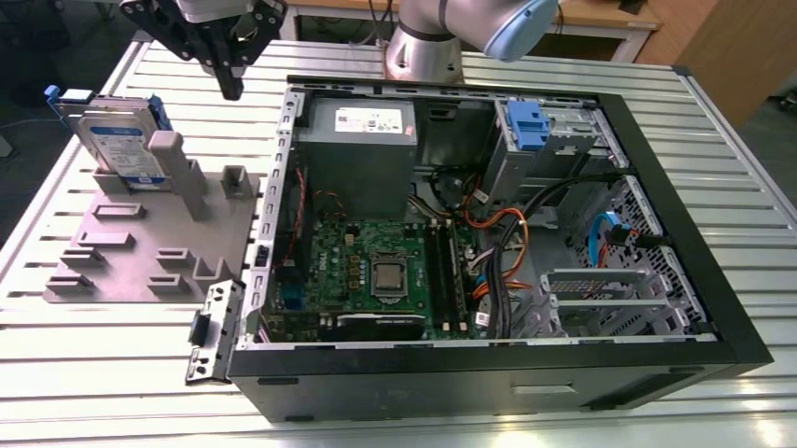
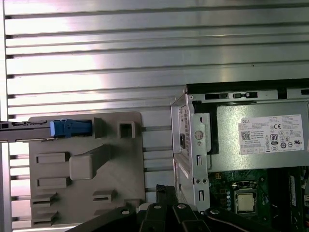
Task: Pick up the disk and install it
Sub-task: 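Reach for the disk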
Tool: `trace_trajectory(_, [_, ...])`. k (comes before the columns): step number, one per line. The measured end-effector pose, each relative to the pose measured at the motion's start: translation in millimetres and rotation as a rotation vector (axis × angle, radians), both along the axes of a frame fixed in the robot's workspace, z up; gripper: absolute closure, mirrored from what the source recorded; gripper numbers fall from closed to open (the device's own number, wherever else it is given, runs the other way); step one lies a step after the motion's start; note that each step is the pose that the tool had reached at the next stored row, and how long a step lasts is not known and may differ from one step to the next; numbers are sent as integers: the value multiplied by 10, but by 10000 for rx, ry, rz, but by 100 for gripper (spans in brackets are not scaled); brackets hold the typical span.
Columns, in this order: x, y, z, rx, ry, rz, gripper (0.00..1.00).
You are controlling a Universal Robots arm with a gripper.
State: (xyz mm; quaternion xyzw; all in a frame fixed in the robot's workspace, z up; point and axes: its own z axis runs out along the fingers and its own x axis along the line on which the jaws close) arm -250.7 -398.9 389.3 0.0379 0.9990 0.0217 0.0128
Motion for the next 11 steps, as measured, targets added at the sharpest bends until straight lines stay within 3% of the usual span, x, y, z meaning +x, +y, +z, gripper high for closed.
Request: trace_trajectory(11, [-37,0,0,0,0,0,89])
